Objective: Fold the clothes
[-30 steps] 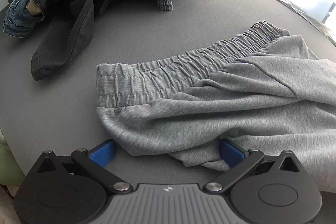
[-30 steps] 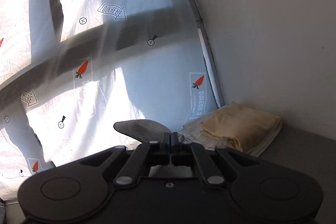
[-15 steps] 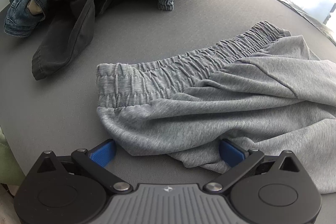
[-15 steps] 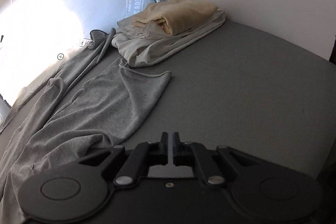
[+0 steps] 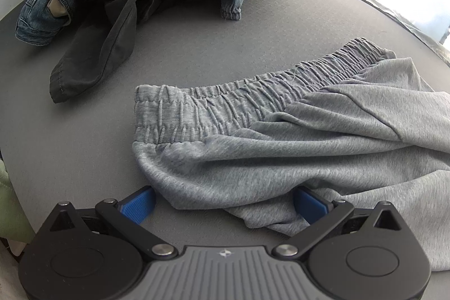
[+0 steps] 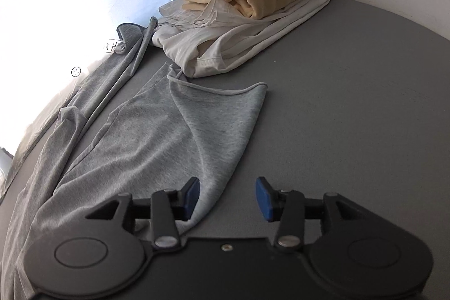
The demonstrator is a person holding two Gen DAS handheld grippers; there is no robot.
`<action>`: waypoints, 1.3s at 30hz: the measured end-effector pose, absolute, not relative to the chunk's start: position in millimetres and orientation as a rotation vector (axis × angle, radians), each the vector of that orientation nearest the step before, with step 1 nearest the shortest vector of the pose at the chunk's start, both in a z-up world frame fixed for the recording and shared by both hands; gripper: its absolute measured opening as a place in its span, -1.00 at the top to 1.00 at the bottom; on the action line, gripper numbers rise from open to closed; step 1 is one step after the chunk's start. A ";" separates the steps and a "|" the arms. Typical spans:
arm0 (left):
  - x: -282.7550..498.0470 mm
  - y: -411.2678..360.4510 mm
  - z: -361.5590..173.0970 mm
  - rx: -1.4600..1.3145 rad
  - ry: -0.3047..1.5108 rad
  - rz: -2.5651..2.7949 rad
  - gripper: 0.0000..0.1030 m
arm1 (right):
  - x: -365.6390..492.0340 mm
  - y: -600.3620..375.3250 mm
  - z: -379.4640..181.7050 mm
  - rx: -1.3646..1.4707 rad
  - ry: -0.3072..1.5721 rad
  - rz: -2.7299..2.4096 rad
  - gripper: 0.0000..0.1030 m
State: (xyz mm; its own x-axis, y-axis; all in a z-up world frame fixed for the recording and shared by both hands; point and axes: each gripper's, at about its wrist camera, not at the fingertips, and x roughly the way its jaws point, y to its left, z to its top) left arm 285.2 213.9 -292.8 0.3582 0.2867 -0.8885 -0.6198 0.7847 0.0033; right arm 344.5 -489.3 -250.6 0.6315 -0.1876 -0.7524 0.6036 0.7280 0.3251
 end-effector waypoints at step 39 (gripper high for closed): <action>298.4 224.1 -291.4 -0.405 1.125 0.618 -1.00 | 307.7 -546.4 -220.8 0.407 0.653 -0.722 0.36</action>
State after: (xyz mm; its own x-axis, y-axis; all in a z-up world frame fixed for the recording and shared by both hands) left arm 298.4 224.1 -291.4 0.2935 0.2523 -0.9221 -0.6427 0.7661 0.0050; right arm 307.7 -546.4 -220.8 0.5685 -0.4747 -0.6719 0.7165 0.6871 0.1208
